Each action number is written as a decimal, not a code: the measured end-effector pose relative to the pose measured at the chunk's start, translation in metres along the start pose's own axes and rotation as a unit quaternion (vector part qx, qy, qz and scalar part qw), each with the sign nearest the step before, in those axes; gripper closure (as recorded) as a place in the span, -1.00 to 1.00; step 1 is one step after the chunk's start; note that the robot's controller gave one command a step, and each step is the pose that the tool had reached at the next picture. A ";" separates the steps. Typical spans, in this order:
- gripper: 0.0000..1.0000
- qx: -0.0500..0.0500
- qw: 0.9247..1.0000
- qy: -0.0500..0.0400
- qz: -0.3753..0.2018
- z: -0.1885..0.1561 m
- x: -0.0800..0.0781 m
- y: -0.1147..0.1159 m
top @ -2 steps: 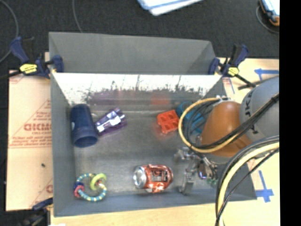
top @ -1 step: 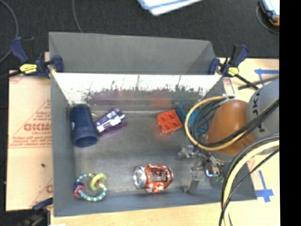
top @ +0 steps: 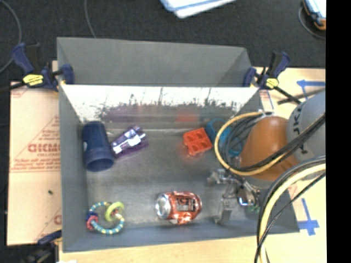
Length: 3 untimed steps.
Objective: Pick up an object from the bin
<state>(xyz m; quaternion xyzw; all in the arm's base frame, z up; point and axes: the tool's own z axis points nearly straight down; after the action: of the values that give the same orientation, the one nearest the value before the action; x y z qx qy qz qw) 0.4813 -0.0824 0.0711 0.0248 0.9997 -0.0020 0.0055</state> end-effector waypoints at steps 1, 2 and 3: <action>-1.00 0.000 0.999 -0.001 -0.045 -0.016 -0.003 0.026; -1.00 0.000 1.000 0.000 -0.030 -0.002 -0.001 0.046; -1.00 -0.002 0.998 -0.003 -0.062 -0.001 -0.007 0.101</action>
Offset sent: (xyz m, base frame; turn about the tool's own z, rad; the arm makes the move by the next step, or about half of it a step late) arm 0.0028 0.0520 -0.0011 -0.0510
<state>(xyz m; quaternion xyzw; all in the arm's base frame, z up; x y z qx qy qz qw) 0.4933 0.0185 0.0722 -0.0370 0.9993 -0.0009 0.0088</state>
